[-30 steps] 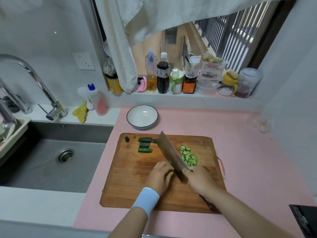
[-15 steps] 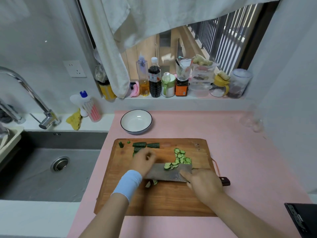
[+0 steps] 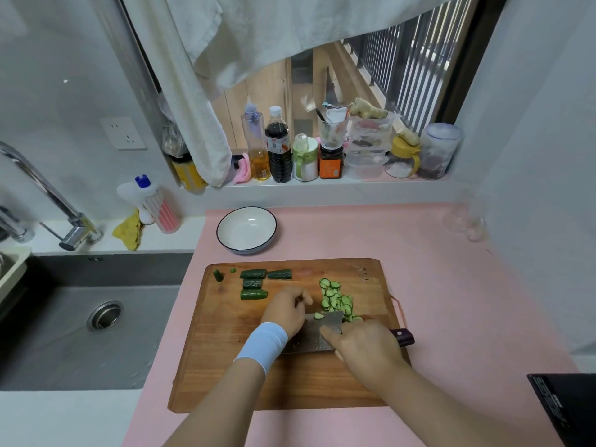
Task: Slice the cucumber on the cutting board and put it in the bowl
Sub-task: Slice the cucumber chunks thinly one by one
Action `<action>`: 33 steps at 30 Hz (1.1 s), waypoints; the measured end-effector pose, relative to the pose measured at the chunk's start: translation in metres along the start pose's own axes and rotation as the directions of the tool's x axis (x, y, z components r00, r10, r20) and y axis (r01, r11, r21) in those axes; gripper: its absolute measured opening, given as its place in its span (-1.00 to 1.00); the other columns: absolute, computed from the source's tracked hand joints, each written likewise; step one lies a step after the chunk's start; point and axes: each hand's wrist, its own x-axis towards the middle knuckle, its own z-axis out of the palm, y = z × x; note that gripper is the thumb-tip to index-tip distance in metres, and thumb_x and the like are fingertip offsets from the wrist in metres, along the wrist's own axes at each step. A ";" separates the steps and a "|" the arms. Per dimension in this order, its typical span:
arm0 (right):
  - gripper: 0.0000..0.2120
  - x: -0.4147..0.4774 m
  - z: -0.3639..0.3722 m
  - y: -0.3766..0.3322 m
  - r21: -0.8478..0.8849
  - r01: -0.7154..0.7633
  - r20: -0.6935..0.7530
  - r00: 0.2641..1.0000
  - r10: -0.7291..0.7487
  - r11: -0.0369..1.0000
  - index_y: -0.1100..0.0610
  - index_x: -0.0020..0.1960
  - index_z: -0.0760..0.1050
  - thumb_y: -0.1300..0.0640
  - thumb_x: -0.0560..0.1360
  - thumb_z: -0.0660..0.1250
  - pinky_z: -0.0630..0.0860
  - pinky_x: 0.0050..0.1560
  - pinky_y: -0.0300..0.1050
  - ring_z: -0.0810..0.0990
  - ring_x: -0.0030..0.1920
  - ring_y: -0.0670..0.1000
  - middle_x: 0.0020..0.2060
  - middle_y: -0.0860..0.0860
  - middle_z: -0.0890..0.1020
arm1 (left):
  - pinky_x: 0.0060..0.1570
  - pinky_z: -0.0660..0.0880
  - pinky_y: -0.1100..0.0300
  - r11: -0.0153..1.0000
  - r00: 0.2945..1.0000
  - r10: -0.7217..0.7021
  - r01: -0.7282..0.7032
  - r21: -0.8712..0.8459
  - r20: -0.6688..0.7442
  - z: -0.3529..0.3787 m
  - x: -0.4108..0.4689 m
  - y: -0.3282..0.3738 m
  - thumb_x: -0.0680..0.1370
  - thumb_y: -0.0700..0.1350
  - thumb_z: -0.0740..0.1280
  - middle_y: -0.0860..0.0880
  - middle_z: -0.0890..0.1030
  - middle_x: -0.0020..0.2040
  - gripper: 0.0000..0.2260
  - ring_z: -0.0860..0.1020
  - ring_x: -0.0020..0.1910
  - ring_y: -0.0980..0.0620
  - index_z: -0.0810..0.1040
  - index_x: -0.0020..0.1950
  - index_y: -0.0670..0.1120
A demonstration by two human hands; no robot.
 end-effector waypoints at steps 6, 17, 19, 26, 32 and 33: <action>-0.56 0.007 0.003 0.001 0.078 -0.046 0.055 0.998 0.042 0.996 -0.02 -0.18 0.68 0.18 -0.03 0.66 0.17 -0.60 -0.21 0.37 -0.63 0.01 -0.59 -0.05 0.40 | 0.19 0.38 0.36 0.998 0.973 0.051 -0.058 0.022 0.223 -0.001 -0.005 -0.003 0.47 -0.38 0.12 0.18 0.62 0.02 -0.53 0.55 0.05 0.17 0.67 -0.07 0.11; -0.59 0.020 0.000 -0.004 0.144 -0.078 0.066 0.995 0.069 0.987 -0.07 -0.30 0.63 0.13 -0.07 0.70 0.02 -0.53 -0.24 0.36 -0.63 -0.04 -0.61 -0.10 0.38 | 0.09 0.46 0.30 0.985 0.944 -0.084 0.030 -0.168 -0.319 -0.044 -0.024 -0.035 0.43 -0.44 0.13 0.11 0.63 -0.09 -0.58 0.57 0.00 0.11 0.59 -0.20 0.04; -0.61 0.022 0.002 -0.007 0.147 -0.075 0.090 0.994 0.062 0.986 -0.07 -0.27 0.63 0.11 -0.03 0.69 0.11 -0.61 -0.24 0.38 -0.62 -0.02 -0.59 -0.09 0.40 | 0.13 0.48 0.19 0.994 0.995 -0.034 0.024 -0.104 -0.099 -0.035 -0.028 -0.026 0.40 -0.41 0.11 0.12 0.62 -0.07 -0.56 0.56 0.00 0.08 0.59 -0.24 0.10; -0.64 0.022 0.000 -0.017 0.098 -0.025 0.073 0.997 0.018 0.995 -0.06 -0.23 0.63 0.07 0.04 0.68 0.07 -0.57 -0.20 0.39 -0.62 0.02 -0.59 -0.04 0.42 | -0.44 0.44 0.39 0.993 0.982 -0.109 0.113 -0.018 0.155 -0.016 -0.022 -0.003 0.51 -0.29 0.10 0.11 0.49 0.19 -0.54 0.54 -0.01 -0.01 0.56 0.23 0.13; -0.77 0.005 -0.018 -0.012 0.300 -0.135 0.123 0.987 0.102 0.944 -0.07 0.22 0.53 0.08 0.60 0.24 0.58 -0.15 -0.04 0.63 -0.13 0.07 -0.12 -0.04 0.66 | 0.09 0.46 0.10 0.995 0.774 -0.053 -0.010 -0.096 -0.631 -0.040 -0.042 -0.049 0.41 -0.46 0.18 -0.01 0.57 -0.04 -0.65 0.53 0.02 -0.05 0.60 -0.07 -0.07; -0.72 0.001 -0.018 -0.012 0.357 -0.179 0.123 0.982 0.144 0.917 -0.09 0.29 0.53 0.06 0.62 0.22 0.58 -0.12 -0.04 0.64 -0.09 0.07 -0.09 -0.04 0.68 | 0.06 0.43 0.12 0.981 0.713 -0.172 0.059 -0.186 -0.679 -0.043 -0.051 -0.052 0.42 -0.44 0.18 -0.03 0.55 -0.04 -0.69 0.52 0.01 -0.08 0.57 -0.08 -0.08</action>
